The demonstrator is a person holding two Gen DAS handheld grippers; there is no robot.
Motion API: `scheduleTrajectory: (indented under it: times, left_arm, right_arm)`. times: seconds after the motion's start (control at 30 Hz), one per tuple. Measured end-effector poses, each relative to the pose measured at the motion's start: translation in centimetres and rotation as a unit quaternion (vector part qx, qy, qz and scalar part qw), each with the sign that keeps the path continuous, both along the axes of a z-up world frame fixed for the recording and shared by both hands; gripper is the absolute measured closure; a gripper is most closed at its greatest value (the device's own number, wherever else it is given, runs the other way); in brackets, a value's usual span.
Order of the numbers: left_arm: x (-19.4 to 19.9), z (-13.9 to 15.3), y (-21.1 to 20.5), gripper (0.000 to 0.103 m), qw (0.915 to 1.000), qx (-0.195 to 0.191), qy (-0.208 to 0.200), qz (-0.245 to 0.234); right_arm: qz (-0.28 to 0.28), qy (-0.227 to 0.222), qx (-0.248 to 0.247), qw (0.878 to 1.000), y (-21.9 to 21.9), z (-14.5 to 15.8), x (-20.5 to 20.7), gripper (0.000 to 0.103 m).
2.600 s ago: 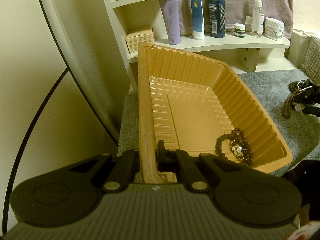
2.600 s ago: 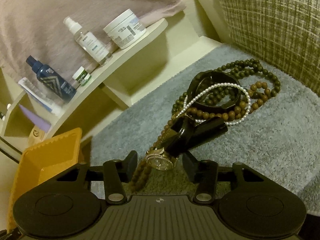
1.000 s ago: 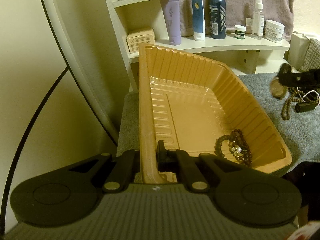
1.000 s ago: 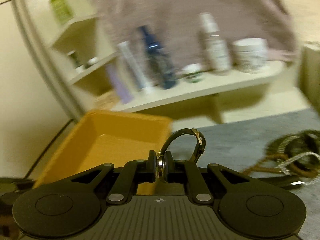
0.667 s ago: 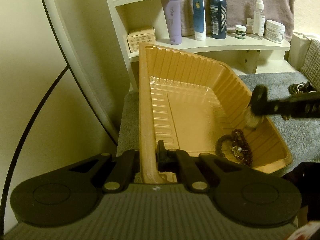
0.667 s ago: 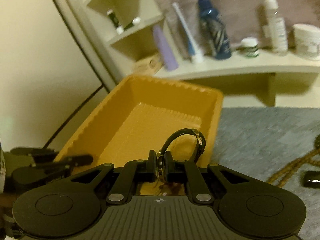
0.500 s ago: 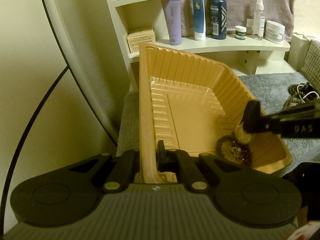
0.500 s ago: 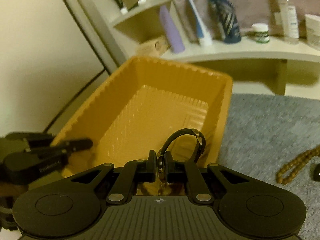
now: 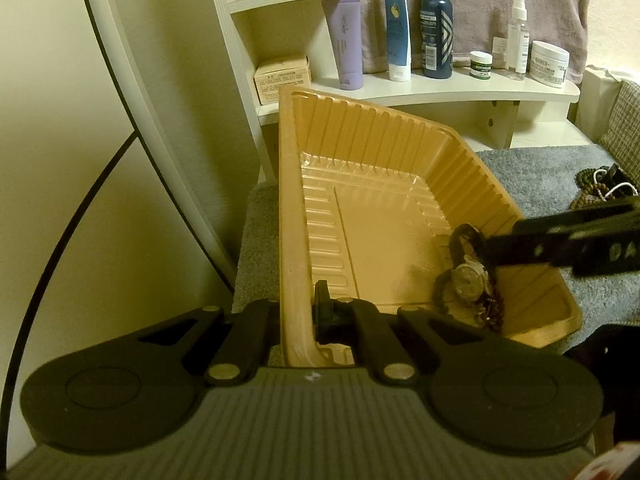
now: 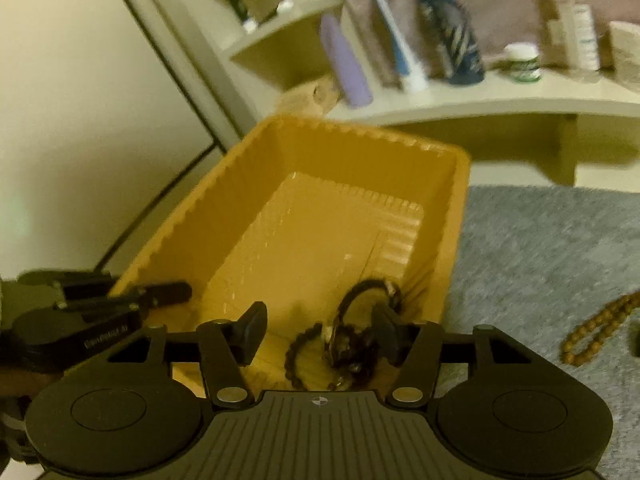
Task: Organize jewelry
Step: 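Return the right tool to the jewelry pile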
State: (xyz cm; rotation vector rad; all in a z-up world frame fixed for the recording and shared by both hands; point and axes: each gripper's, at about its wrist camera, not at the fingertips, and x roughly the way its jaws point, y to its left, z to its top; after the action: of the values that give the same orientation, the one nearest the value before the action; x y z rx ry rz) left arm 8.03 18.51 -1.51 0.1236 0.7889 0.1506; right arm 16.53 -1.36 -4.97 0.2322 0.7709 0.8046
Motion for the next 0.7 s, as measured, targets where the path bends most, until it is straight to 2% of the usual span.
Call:
scheduleTrajectory:
  times: [0.17, 0.33, 0.4, 0.53, 0.7]
  left_arm:
    - [0.0, 0.0, -0.1, 0.100, 1.0000, 0.002, -0.001, 0.000]
    - [-0.1, 0.0, -0.1, 0.100, 1.0000, 0.003, -0.003, -0.001]
    - [-0.1, 0.0, -0.2, 0.100, 1.0000, 0.003, -0.003, -0.002]
    - [-0.2, 0.0, -0.2, 0.100, 1.0000, 0.004, -0.003, -0.002]
    - [-0.1, 0.1, -0.2, 0.100, 1.0000, 0.005, -0.003, -0.003]
  right_arm:
    - [-0.059, -0.022, -0.011, 0.998, -3.0, 0.7, -0.3, 0.045]
    - [-0.137, -0.028, -0.038, 0.989, -6.8, 0.6, -0.6, 0.042]
    - [-0.178, -0.027, -0.049, 0.982, -8.4, -0.1, -1.0, 0.040]
    - [-0.254, -0.021, -0.072, 0.964, -11.2, -1.3, -1.6, 0.029]
    - [-0.295, -0.025, -0.106, 0.949, -13.2, -2.4, -1.6, 0.029]
